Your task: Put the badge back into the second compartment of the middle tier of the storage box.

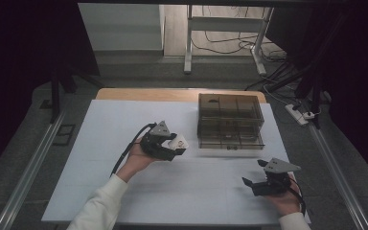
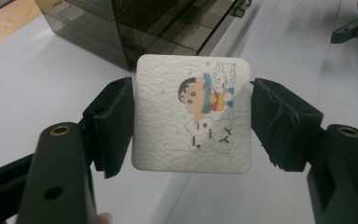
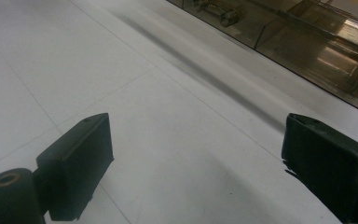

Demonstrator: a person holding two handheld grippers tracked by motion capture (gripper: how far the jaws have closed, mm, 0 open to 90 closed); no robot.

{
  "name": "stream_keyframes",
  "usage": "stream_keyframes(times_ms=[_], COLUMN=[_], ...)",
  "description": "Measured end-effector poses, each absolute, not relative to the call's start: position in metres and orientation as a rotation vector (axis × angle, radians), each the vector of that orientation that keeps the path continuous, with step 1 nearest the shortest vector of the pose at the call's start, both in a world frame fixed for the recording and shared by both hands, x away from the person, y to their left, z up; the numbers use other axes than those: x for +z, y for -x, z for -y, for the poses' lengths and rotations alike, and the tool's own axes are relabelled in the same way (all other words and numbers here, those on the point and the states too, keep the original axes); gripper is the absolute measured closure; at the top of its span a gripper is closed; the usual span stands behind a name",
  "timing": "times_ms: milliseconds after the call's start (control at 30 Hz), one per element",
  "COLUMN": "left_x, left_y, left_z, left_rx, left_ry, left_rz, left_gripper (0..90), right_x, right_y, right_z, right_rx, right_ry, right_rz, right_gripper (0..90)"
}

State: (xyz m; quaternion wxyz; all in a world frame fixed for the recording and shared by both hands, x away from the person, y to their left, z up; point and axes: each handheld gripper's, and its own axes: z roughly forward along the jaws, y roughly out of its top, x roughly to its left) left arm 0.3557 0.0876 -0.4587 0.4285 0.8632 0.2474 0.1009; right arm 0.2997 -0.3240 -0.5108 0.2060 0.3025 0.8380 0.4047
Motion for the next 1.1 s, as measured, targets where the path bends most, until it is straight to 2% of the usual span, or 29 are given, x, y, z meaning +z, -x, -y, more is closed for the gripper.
stream_keyframes(times_ms=[1100], left_x=[-0.447], left_y=[-0.373], left_z=[-0.041], left_rx=[0.239], left_ry=[-2.159], left_rz=[-0.555], left_gripper=[32.6], right_x=[-0.511], right_y=[-0.299], right_z=[0.324], right_rx=[1.126], right_ry=[-0.843], right_rz=[-2.340], right_gripper=[8.6])
